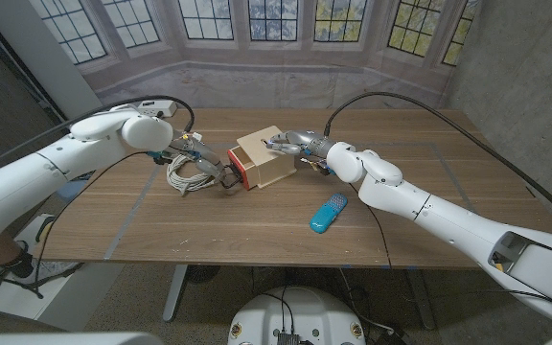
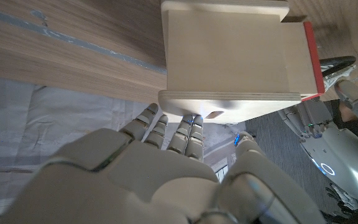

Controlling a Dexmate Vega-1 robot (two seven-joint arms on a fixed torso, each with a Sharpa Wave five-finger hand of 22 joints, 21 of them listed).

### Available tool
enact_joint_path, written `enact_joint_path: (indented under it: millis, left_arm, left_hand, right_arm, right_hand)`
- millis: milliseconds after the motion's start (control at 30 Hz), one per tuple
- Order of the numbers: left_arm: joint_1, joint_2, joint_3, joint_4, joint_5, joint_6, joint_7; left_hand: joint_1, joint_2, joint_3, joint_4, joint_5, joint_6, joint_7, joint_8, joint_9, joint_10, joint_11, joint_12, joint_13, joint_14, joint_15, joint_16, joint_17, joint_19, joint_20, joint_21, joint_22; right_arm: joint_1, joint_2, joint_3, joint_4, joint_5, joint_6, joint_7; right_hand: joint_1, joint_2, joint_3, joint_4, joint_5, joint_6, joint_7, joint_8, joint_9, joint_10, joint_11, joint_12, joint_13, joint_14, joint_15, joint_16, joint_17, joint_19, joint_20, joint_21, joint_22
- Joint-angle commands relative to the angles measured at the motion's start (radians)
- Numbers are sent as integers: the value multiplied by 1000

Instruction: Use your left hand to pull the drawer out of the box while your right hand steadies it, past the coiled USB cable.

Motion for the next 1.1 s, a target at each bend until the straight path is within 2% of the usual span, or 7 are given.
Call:
enact_joint_path:
  millis: [33,367,633,1100]
  left_arm:
    - [35,24,-21,-36,2,36,9]
    - [97,64,-52,-87,-26,87,25]
    - [141,94,-74,-124,-45,120,38]
    - [171,120,-94,-143,-65,136,47]
  left_hand:
    - [-7,0,7,-1,-4,-2,5,0,2,4,-2,-3,5,7,1,0,1,5,2,6,2]
    - [-9,0,7,-1,-4,-2,4,0,2,7,-5,-2,5,8,0,0,1,5,2,6,2]
    - [-10,0,8,-2,-4,-3,5,0,2,6,-3,-3,5,8,0,0,1,5,3,6,2]
    - [-12,0,9,-3,-4,-4,5,0,2,7,-3,-3,5,8,1,0,1,4,2,5,2]
  right_arm:
    - [7,11,-4,21,12,14,-6]
    - [10,17,-8,38,22,32,-11]
    - [10,17,-11,42,23,36,-13]
    - [9,22,-16,48,22,35,-16]
  right_hand:
    - [-6,1,8,-1,4,8,4,0,0,20,20,4,1,10,1,3,3,-1,-17,6,-1]
    - [-8,0,11,-2,4,7,5,0,0,19,16,3,1,11,1,3,2,-1,-16,6,-1]
    - [-9,0,12,-2,4,7,5,0,0,19,22,4,2,12,0,3,2,-1,-16,6,-1]
    - [-10,-1,16,-3,4,6,6,0,0,19,18,3,2,12,1,3,2,-2,-17,6,-1]
